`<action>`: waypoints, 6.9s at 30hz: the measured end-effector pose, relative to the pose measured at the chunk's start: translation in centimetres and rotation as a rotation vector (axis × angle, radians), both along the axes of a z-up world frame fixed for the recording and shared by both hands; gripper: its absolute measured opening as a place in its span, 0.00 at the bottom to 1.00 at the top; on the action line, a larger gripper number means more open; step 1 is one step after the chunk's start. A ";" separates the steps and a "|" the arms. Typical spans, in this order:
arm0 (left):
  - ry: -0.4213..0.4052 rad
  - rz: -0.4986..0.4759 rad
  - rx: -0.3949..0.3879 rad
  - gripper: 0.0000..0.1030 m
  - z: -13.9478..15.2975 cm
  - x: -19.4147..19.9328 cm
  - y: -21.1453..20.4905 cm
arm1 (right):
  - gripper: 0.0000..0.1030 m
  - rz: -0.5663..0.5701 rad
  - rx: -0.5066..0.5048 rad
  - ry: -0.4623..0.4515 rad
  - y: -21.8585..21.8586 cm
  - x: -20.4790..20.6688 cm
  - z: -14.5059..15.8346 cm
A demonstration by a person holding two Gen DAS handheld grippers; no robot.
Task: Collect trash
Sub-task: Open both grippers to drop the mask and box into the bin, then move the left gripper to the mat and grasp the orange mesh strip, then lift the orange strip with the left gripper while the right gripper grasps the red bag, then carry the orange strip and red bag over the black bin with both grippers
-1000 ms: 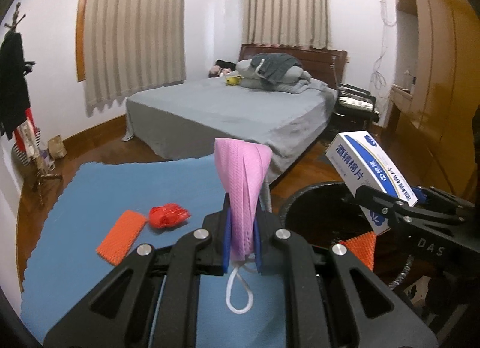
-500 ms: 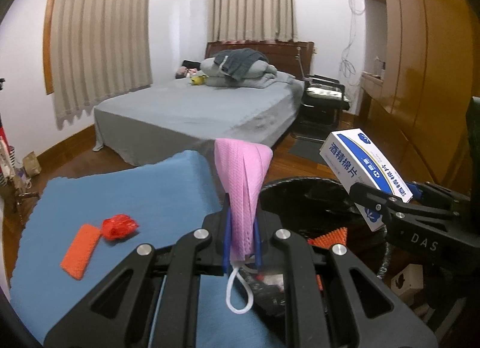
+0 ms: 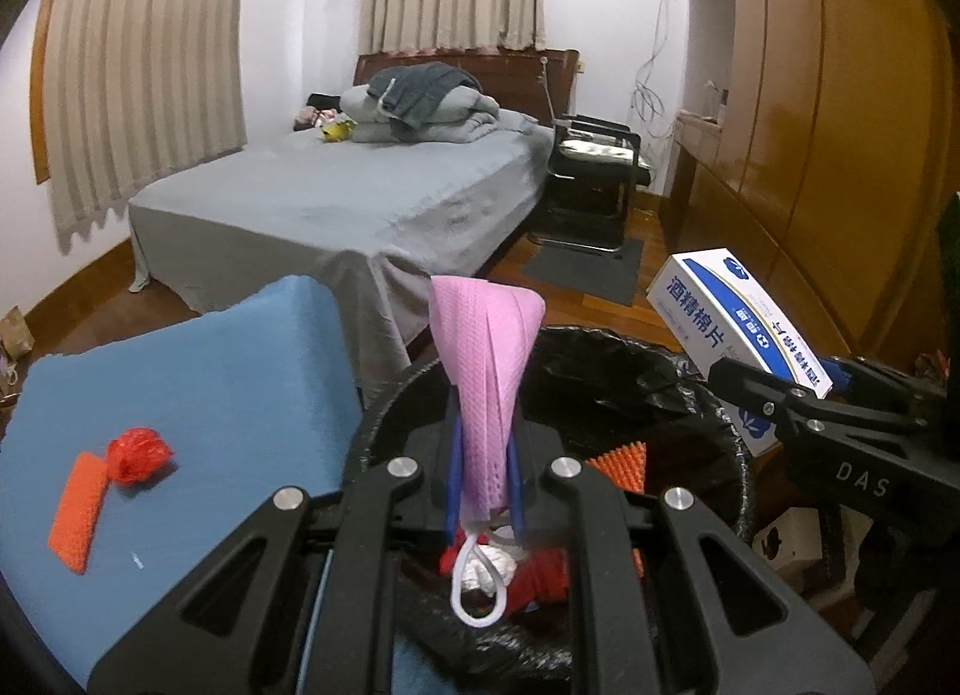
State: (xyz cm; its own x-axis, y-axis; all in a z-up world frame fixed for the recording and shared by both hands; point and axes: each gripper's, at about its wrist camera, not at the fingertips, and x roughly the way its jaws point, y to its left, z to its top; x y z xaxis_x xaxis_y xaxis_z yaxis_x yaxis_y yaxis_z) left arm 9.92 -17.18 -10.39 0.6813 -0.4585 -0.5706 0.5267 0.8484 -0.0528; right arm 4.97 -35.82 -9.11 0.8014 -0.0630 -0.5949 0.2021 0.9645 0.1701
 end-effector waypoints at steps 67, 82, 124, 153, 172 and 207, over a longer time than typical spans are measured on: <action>0.081 0.630 0.059 0.79 -5.5 8.5 30.7 | 0.94 0.358 0.008 0.015 22.0 14.9 -4.7; 0.229 0.662 0.069 0.77 -10.5 12.8 32.9 | 0.94 0.382 0.007 0.084 25.3 19.6 -7.7; 0.219 0.800 0.035 0.18 -8.6 12.1 37.0 | 0.43 0.610 0.067 0.239 34.2 24.0 -11.4; 0.083 0.650 0.007 0.18 0.5 4.9 28.2 | 0.43 0.563 0.076 0.001 24.9 12.2 0.4; 0.008 0.449 -0.004 0.18 4.6 -1.6 18.5 | 0.43 0.454 0.051 -0.093 16.7 4.0 5.0; -0.044 0.211 0.022 0.19 5.2 -3.2 8.1 | 0.43 0.260 0.024 -0.137 7.8 -0.3 5.2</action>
State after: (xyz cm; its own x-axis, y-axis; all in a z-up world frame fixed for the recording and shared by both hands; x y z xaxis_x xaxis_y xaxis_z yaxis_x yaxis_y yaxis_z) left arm 6.75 -9.04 -5.24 0.7853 -0.2905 -0.5467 0.3382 0.9410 -0.0141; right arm 4.70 -28.06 -3.92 0.8618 0.1675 -0.4789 -0.0773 0.9763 0.2023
